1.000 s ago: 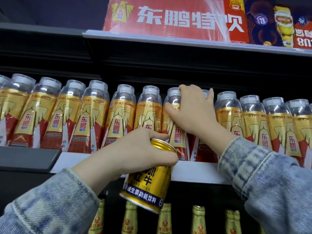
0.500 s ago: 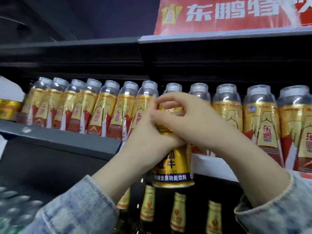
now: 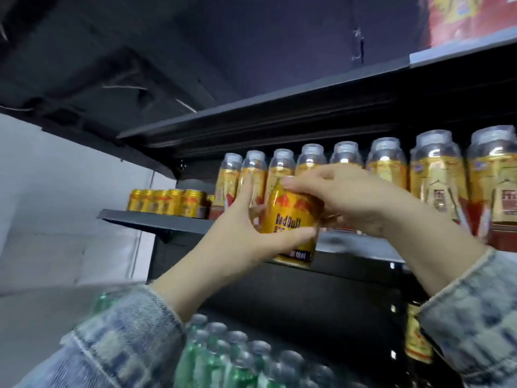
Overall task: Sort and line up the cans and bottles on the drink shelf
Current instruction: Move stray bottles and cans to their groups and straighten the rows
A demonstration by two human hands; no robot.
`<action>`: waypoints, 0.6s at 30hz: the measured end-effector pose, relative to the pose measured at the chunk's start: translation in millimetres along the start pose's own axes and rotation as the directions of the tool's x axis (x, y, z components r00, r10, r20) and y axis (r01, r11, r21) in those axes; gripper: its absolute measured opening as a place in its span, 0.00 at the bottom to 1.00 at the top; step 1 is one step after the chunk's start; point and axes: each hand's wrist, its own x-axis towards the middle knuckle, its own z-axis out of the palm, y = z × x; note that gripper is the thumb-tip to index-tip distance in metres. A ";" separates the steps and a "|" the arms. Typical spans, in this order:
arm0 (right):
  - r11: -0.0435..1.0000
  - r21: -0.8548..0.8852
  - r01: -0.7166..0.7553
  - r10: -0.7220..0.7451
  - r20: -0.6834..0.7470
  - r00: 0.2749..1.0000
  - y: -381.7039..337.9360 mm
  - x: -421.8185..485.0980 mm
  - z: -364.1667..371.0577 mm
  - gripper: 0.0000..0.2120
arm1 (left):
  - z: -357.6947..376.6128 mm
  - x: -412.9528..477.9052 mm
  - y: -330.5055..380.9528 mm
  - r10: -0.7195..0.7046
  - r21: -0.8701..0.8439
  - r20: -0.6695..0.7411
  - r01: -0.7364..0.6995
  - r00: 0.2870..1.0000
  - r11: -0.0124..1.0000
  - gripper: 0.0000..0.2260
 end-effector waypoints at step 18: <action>0.993 -0.117 0.010 -0.019 -0.075 0.997 -52.5 209.4 199.0 0.10 | -183.2 78.4 -206.7 0.061 -0.023 -0.053 -0.062 0.997 0.998 0.05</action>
